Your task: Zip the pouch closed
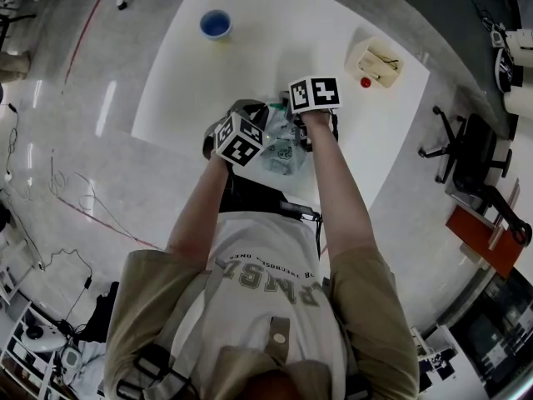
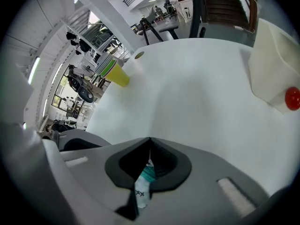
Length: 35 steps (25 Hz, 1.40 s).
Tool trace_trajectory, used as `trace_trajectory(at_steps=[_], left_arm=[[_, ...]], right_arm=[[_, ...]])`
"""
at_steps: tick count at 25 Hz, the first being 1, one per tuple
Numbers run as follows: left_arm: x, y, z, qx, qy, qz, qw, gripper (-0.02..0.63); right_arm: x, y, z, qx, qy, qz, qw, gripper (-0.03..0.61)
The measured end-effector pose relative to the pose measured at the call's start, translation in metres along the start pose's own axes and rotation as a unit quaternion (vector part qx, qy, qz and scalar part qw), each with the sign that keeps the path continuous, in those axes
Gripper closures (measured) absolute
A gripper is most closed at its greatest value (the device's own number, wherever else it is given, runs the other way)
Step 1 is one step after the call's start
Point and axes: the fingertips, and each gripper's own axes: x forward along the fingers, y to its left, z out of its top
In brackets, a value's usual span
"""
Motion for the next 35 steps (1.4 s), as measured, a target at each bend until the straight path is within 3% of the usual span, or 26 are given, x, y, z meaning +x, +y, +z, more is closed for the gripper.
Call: trace_trajectory(at_steps=[18, 35], left_arm=[[0.003, -0.008, 0.005, 0.020, 0.007, -0.002, 0.9998, 0.594], [-0.001, 0.001, -0.008, 0.009, 0.017, 0.005, 0.9998, 0.594]], right_arm=[[-0.010, -0.007, -0.003, 0.002, -0.014, -0.012, 1.000, 0.577], [-0.013, -0.021, -0.011, 0.011, -0.016, -0.030, 0.999, 0.577]])
